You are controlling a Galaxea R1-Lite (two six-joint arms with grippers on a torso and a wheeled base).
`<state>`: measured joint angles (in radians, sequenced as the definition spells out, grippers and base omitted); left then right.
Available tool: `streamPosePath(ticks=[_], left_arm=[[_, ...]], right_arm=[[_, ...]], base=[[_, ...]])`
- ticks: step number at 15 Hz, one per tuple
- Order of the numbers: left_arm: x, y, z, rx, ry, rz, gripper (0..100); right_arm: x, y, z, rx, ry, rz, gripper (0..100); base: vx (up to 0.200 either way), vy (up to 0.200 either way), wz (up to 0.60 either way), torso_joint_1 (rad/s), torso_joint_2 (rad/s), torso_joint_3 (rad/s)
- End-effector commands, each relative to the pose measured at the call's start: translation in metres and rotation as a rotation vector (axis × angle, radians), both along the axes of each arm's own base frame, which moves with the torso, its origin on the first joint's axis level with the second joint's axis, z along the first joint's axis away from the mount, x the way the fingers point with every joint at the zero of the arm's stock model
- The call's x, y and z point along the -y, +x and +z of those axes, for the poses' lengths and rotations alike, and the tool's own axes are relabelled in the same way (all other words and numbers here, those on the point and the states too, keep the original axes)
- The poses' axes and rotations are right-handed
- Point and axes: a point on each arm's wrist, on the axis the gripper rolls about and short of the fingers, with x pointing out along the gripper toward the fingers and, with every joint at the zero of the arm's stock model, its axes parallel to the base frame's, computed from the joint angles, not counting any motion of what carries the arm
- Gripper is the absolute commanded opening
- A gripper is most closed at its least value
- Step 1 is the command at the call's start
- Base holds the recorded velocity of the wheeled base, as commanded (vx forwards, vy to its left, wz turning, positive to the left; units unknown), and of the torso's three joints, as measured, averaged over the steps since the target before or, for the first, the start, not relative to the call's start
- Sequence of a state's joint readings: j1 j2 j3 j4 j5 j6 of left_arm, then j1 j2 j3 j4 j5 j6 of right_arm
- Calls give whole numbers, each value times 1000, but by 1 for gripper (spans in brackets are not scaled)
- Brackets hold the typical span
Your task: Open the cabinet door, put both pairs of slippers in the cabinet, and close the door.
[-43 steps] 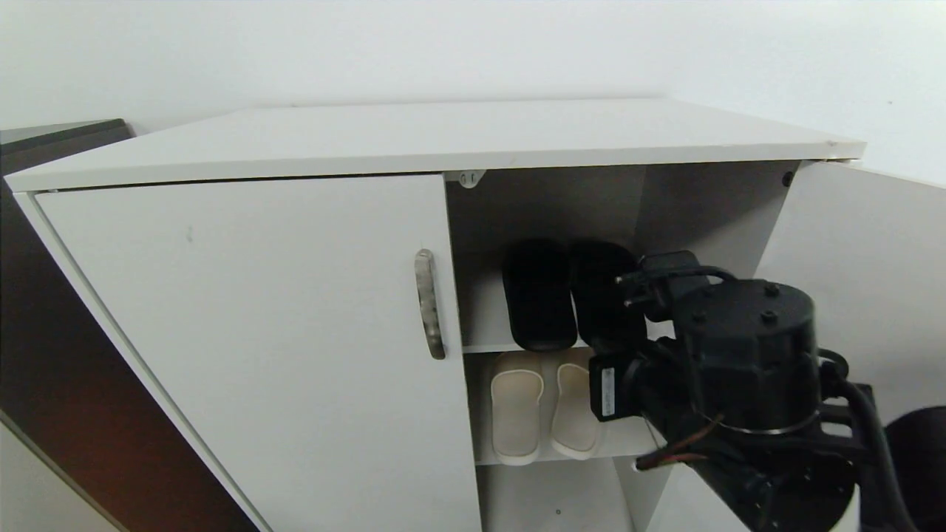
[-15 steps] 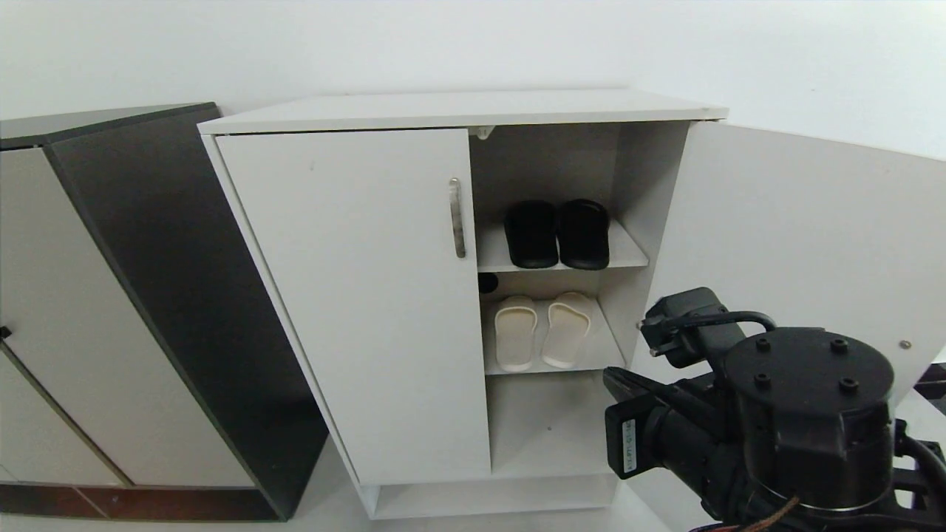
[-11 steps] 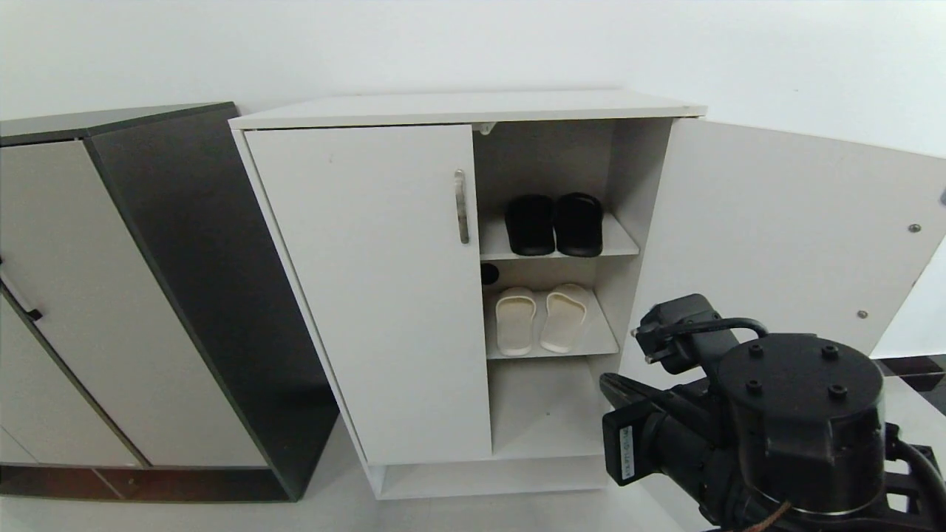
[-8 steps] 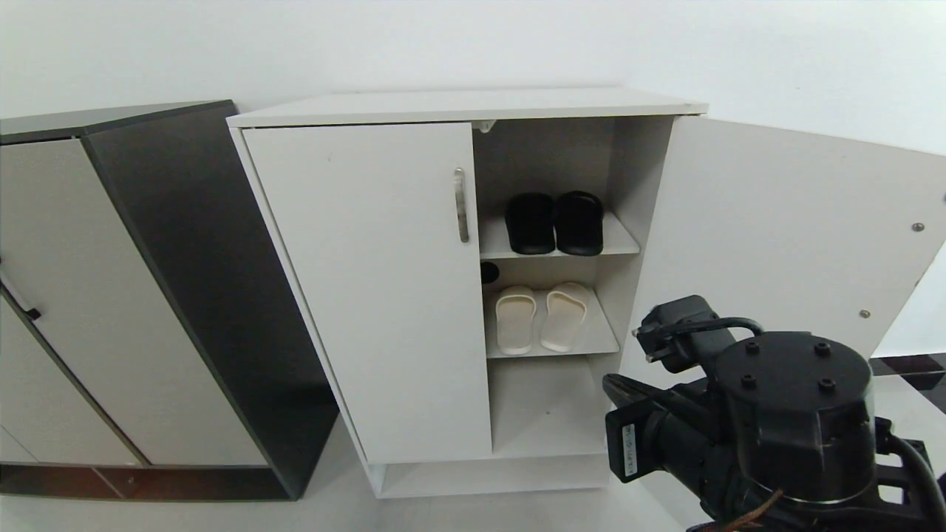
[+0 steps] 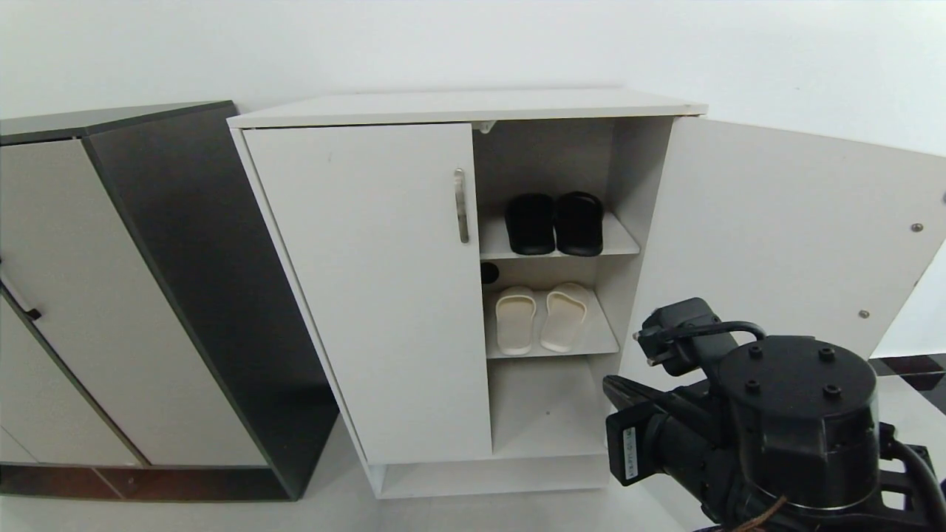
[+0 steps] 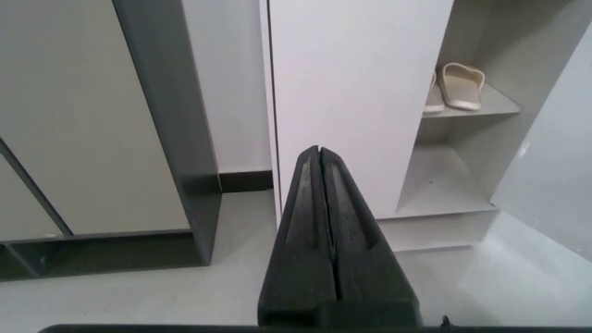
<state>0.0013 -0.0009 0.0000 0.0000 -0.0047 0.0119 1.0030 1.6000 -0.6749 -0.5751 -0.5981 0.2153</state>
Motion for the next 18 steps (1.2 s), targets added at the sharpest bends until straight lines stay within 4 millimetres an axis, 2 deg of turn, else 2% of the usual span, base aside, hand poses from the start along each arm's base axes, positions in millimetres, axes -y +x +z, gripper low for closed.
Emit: streamPosePath(ticks=[1, 3, 6, 18], left_arm=[[0, 0, 0, -1, 0, 0, 0], [0, 0, 0, -1, 0, 0, 0], [0, 0, 0, -1, 0, 0, 0], [0, 0, 0, -1, 0, -1, 0]], right_arm=[[0, 0, -1, -1, -3, -1, 0], [0, 0, -1, -2, -4, -1, 0], [-1, 0, -1, 0, -5, -1, 0], [-1, 0, -1, 0, -11, 1, 0]], base=[[0, 0, 0, 0, 0, 0], [0, 0, 0, 4, -65, -72], [0, 0, 0, 27, -194, -307], [0, 0, 0, 124, -487, -329]])
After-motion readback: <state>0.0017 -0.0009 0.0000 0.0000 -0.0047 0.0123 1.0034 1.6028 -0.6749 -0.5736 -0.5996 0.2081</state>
